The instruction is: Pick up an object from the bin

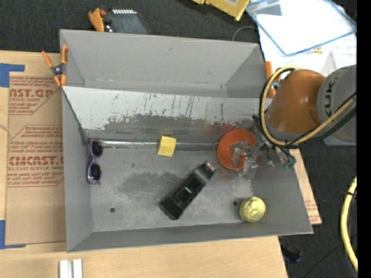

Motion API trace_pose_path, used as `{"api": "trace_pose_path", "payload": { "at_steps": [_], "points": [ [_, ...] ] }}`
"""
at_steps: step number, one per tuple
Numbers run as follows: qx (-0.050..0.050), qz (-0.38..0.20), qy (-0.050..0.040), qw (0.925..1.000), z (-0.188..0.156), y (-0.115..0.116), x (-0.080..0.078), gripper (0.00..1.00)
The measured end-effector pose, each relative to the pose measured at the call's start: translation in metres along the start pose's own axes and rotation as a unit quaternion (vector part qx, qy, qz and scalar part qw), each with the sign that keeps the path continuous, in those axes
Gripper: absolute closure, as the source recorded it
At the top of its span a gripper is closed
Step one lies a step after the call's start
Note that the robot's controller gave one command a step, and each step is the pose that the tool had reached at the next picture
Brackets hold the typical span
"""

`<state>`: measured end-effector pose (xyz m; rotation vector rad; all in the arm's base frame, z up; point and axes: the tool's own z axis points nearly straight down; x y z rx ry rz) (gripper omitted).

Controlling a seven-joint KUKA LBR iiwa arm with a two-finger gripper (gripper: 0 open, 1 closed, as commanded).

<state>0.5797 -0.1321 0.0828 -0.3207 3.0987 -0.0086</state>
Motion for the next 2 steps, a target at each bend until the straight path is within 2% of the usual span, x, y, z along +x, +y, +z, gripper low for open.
{"api": "trace_pose_path", "payload": {
  "at_steps": [1,2],
  "points": [
    [-0.002,0.000,0.0033,1.0000,-0.031,0.001,0.001,1.00],
    [0.001,0.000,-0.0015,1.0000,-0.064,0.000,-0.002,1.00]
  ]
}}
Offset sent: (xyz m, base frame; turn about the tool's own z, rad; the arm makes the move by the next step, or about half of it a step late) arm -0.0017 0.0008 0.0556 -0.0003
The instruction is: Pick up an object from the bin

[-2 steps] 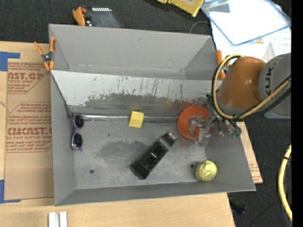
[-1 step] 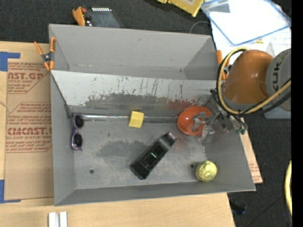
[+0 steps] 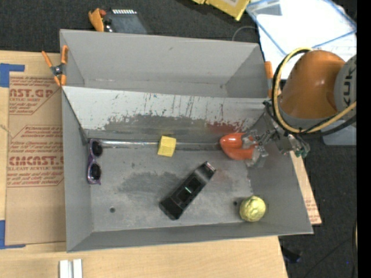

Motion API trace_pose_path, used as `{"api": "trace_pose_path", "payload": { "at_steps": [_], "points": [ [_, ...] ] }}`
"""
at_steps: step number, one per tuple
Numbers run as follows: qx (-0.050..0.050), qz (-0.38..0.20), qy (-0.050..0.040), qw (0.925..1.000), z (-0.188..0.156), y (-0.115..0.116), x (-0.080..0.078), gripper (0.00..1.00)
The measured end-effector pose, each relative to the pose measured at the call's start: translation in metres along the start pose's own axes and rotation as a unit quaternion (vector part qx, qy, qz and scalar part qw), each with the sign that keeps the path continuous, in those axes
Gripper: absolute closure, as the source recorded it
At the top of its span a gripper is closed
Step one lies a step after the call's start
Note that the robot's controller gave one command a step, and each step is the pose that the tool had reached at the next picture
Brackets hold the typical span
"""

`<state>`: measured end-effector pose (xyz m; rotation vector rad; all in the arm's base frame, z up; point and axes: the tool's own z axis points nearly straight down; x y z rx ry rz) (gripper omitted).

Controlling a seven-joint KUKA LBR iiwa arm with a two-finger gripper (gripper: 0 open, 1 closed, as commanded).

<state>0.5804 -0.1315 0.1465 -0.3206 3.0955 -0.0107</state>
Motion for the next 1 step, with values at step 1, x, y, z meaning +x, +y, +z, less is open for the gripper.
{"api": "trace_pose_path", "payload": {
  "at_steps": [1],
  "points": [
    [0.000,0.000,0.0002,1.0000,-0.0081,0.0004,-0.0001,1.00]
  ]
}}
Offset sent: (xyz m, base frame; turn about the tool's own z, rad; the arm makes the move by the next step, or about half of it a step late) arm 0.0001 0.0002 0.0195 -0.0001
